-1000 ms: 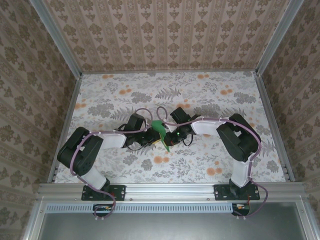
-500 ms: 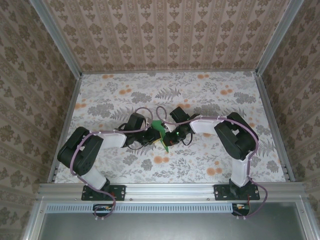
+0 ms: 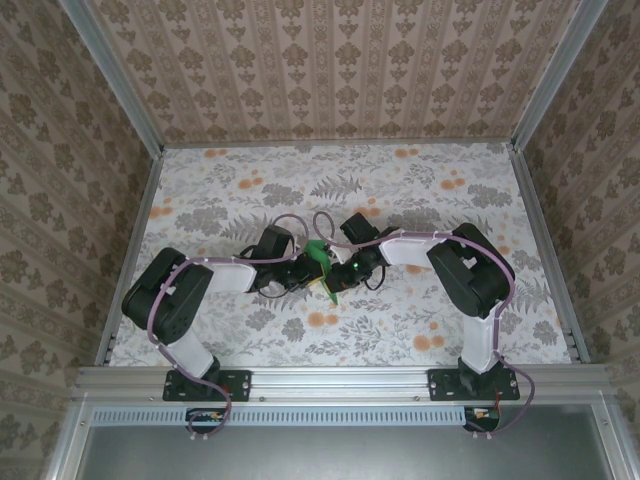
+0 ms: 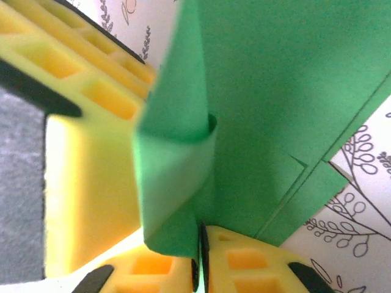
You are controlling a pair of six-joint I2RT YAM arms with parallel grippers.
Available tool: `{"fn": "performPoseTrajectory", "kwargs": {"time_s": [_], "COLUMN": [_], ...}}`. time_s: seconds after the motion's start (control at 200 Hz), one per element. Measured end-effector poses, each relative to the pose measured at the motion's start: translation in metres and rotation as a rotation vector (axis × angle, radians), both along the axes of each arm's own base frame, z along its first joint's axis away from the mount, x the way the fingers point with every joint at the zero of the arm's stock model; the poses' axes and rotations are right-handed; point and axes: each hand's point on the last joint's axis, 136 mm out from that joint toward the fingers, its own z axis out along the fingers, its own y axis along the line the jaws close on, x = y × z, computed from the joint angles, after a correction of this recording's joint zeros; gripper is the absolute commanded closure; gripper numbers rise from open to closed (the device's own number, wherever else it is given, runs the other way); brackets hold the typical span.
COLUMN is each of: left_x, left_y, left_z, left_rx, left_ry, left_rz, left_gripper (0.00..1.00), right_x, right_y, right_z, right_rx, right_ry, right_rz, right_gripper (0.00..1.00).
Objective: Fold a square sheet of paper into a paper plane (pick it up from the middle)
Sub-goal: Fold the wing for the fifth time at the center of the table.
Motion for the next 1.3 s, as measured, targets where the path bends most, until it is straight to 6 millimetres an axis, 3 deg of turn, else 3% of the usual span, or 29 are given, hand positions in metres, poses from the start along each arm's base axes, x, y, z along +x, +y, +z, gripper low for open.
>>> {"fn": "performPoseTrajectory", "kwargs": {"time_s": [0.435, 0.615, 1.3], "left_x": [0.000, 0.000, 0.001], "left_y": [0.000, 0.000, 0.000], "left_z": [0.000, 0.000, 0.000], "left_rx": [-0.001, -0.001, 0.002], "left_ry": [-0.002, -0.002, -0.002], "left_rz": [0.000, 0.000, 0.003], "left_gripper": [0.85, 0.85, 0.91], "right_x": [0.011, 0.013, 0.012], "right_y": [-0.006, -0.010, -0.005], "right_z": [0.030, 0.025, 0.011], "right_rx": [-0.002, -0.059, -0.131], "right_ry": [-0.094, -0.130, -0.173], "right_rz": [-0.050, -0.071, -0.065], "right_gripper": [0.67, 0.61, 0.73]}}
